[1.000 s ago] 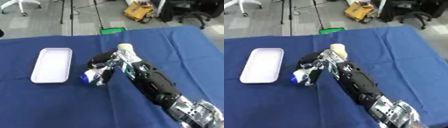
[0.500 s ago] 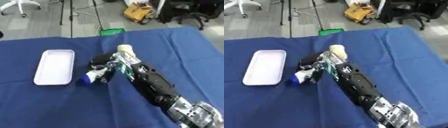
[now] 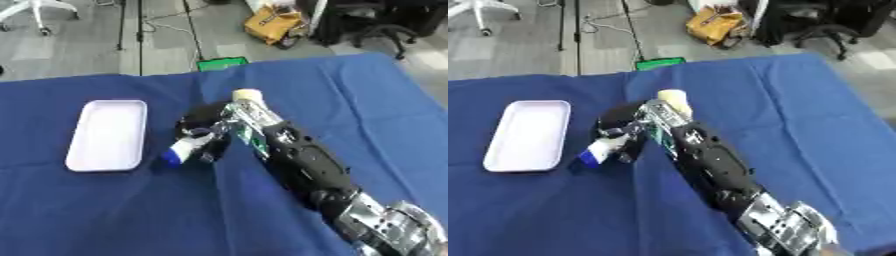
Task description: Pick up objects on the table and place them in the box.
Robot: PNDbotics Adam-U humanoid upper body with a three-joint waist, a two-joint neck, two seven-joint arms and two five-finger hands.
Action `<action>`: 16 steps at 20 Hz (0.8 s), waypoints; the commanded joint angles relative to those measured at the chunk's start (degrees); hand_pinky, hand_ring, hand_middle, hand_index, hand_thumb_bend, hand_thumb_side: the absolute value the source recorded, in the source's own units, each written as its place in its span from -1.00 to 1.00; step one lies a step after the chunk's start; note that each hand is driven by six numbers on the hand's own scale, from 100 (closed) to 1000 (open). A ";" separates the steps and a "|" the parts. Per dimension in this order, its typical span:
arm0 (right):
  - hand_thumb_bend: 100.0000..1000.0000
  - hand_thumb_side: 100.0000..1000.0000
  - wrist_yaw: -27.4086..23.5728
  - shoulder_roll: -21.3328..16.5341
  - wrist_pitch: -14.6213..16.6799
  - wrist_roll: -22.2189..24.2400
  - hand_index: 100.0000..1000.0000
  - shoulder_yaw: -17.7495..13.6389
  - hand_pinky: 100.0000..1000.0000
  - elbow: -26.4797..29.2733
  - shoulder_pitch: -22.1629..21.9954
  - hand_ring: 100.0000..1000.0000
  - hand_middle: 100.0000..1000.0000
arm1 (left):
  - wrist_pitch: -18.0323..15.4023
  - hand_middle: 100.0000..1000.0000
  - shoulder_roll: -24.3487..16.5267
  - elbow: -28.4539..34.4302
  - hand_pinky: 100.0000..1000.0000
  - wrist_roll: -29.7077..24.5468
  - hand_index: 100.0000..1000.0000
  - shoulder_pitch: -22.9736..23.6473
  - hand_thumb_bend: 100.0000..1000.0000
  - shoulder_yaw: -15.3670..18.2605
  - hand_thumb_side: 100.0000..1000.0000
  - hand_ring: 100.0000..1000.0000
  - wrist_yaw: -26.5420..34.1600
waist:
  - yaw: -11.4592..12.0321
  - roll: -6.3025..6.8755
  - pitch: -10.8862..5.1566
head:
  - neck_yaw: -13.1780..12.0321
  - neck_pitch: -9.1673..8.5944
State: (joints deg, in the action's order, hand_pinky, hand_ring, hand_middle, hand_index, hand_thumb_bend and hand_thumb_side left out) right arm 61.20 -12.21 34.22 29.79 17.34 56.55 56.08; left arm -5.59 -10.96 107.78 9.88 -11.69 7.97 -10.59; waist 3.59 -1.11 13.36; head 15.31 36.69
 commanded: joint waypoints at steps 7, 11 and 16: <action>-1.00 -1.00 -3.13 -1.22 1.51 -4.15 0.47 -0.81 0.04 5.42 2.62 0.09 0.30 | -0.10 0.49 -0.61 0.99 0.33 0.12 0.76 -0.69 -0.07 0.17 0.80 0.23 0.18 | 0.32 -0.37 -2.90 | 0.28 -0.84; -1.00 -1.00 -2.46 0.45 -0.14 -8.11 0.46 -2.09 0.02 3.62 4.03 0.07 0.27 | -0.19 0.49 -0.30 1.03 0.33 -0.27 0.77 -1.25 -0.07 -0.32 0.79 0.23 0.36 | 1.60 -0.25 -2.78 | 0.87 -1.60; -1.00 -1.00 0.32 1.72 -1.79 -14.55 0.45 -3.51 0.04 1.22 5.27 0.06 0.25 | -0.39 0.49 0.36 1.17 0.33 -1.04 0.77 -2.61 -0.06 -1.14 0.79 0.24 0.76 | 5.25 -0.18 -2.23 | 2.57 -2.83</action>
State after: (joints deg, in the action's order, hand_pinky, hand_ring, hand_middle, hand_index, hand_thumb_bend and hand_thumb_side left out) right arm 60.60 -10.39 32.80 16.89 14.67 57.76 59.73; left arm -5.87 -10.36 107.78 9.17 -13.52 7.03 -10.12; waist 9.29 -1.11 13.36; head 17.40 34.69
